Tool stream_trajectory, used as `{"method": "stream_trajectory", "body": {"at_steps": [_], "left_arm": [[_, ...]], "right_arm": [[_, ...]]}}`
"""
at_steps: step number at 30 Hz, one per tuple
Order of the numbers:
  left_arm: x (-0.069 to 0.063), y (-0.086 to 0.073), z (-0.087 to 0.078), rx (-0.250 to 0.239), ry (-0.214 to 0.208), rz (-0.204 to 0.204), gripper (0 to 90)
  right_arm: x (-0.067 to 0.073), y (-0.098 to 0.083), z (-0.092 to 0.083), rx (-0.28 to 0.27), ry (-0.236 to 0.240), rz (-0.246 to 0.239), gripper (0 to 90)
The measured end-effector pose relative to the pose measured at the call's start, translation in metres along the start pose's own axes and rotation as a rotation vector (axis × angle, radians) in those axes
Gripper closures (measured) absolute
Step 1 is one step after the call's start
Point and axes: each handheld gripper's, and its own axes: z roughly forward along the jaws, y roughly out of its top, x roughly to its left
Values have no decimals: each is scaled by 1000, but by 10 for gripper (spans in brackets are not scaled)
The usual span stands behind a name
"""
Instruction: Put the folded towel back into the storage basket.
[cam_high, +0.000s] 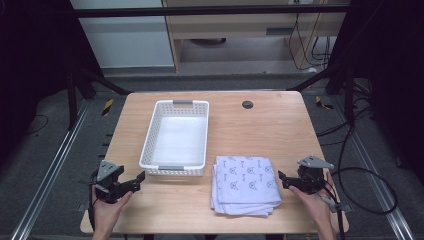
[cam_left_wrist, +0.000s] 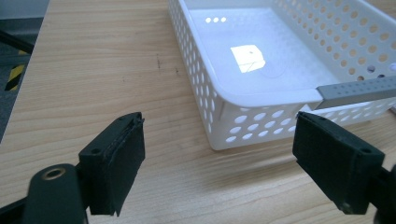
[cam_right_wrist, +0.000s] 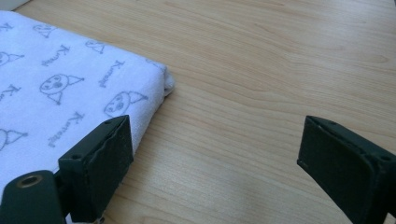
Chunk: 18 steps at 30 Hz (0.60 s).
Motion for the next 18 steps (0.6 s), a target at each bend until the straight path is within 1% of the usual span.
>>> {"method": "stream_trajectory", "body": {"at_steps": [3, 7, 9, 12, 14, 16, 18], "left_arm": [[-3, 1, -1, -6, -8, -1, 162], [-12, 2, -3, -15, -9, 25, 169], [-15, 3, -4, -21, -12, 29, 184], [-19, 4, -4, -19, -13, 37, 187], [-23, 4, -4, -29, -14, 41, 187], [-26, 5, -5, -33, -16, 45, 187], [-28, 5, -6, -35, -20, 47, 186]], "right_arm": [[1, 0, 0, -1, 2, -9, 103], [1, 0, -1, -8, 18, -4, 118], [2, 0, -1, -12, 29, -9, 129], [4, 1, -2, -12, 38, -1, 132], [6, 3, -3, -22, 46, -13, 135], [8, 4, -3, -25, 50, -11, 136], [10, 5, -5, -33, 58, -20, 137]]}}
